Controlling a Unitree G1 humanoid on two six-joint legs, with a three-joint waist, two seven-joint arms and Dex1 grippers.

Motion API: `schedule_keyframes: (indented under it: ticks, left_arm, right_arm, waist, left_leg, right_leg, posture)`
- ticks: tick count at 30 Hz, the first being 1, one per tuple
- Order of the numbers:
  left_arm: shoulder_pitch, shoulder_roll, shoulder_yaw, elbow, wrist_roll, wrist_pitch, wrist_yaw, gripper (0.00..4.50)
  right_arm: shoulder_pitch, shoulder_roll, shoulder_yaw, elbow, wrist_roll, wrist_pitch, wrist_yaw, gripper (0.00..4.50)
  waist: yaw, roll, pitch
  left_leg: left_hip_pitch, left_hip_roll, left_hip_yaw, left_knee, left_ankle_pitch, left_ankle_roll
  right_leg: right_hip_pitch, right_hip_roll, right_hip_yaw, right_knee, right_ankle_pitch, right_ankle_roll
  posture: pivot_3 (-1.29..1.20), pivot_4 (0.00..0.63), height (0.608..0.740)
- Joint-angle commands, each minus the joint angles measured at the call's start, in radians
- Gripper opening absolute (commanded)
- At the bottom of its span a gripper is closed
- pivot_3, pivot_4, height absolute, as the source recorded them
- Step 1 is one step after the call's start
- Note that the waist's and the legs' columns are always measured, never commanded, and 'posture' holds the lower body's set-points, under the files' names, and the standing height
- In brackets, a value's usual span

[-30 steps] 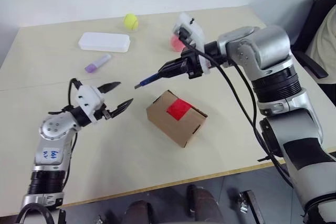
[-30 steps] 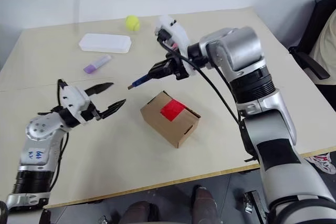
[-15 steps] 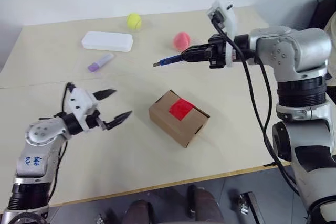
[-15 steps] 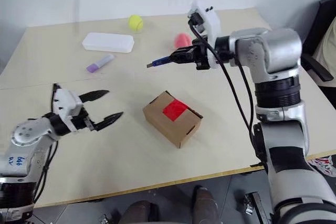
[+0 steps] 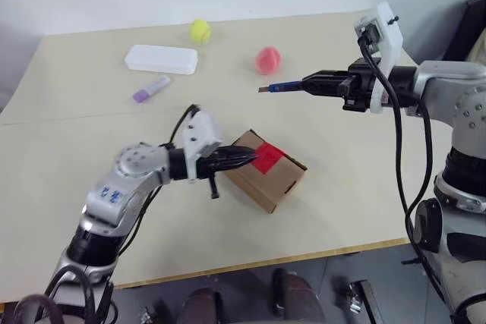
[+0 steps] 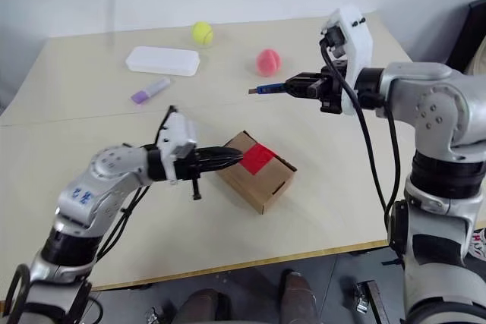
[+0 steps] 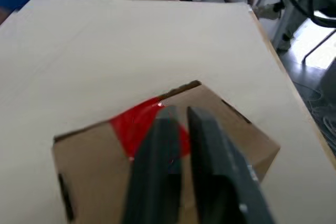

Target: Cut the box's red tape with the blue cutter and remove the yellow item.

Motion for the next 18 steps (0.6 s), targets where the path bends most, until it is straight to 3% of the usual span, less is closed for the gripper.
schedule_keyframes:
  ticks: [1, 6, 18]
  left_arm:
    - [-0.066, -0.016, -0.058, 0.075, 0.092, 0.004, 0.021, 0.0]
    - [-0.138, -0.003, -0.14, 0.125, 0.198, 0.066, 0.017, 0.0]
    - [-0.188, -0.017, -0.174, 0.138, 0.194, 0.27, -0.016, 0.0]
  right_arm:
    - [0.02, -0.01, -0.066, -0.099, 0.036, 0.035, -0.042, 0.16]
    - [0.076, -0.012, -0.069, -0.174, 0.064, 0.064, -0.082, 0.16]
    - [0.174, -0.053, 0.029, -0.249, 0.074, 0.024, -0.114, 0.16]
  waist:
    - [0.001, 0.0, 0.0]
    - [-0.001, 0.0, 0.0]
    - [0.001, 0.0, 0.0]
  left_leg:
    - [0.0, 0.0, 0.0, 0.0, 0.0, 0.0]
    - [0.0, 0.0, 0.0, -0.001, 0.0, 0.0]
    - [0.001, 0.0, 0.0, 0.0, 0.0, 0.0]
  right_leg:
    - [0.0, 0.0, 0.0, 0.0, 0.0, 0.0]
    - [0.0, 0.0, 0.0, -0.001, 0.0, 0.0]
    - [0.001, 0.0, 0.0, 0.0, 0.0, 0.0]
  posture:
    - [0.0, 0.15, 0.74]
    - [0.0, 0.15, 0.74]
    - [0.0, 0.15, 0.74]
